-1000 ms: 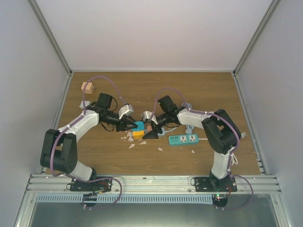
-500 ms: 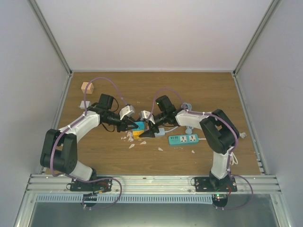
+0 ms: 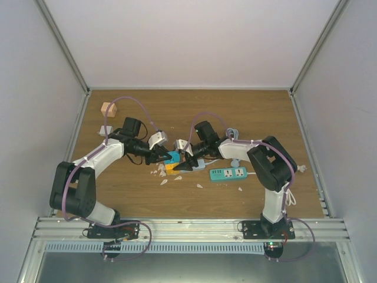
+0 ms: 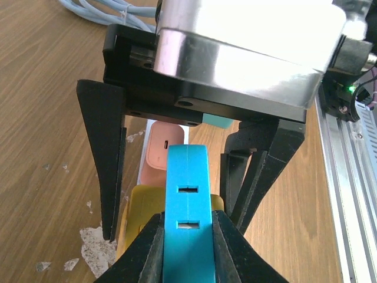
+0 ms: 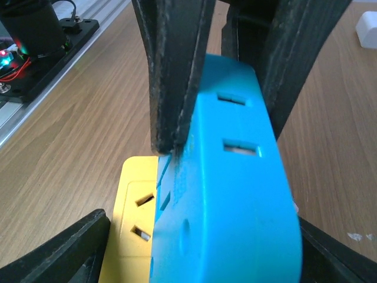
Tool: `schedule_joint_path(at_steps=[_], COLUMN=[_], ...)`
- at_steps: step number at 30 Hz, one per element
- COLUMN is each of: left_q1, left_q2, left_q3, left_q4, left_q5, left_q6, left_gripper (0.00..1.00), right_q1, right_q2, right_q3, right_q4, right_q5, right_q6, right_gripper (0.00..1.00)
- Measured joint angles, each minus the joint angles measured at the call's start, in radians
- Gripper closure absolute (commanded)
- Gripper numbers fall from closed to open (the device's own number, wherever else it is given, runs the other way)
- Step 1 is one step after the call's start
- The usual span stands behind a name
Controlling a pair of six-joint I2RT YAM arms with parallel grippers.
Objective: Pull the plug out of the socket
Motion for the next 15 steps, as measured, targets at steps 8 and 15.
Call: schedule_joint_path(at_steps=[8,15], left_q1=[0.000,0.001], left_q2=[-0.005,-0.007], left_q3=[0.000,0.018], left_q4=[-0.008,-0.033], left_q5=[-0.001,0.000], left_q6=[0.000,-0.008], left_gripper=[0.93,0.99], right_q1=[0.002,0.003], right_q2=[0.000,0.000], right_q3=[-0.016,-0.017], right_q4=[0.011,0.020], right_q5=[0.008,0.005], right_q6=[-0.010,-0.013], right_gripper=[0.41,0.48])
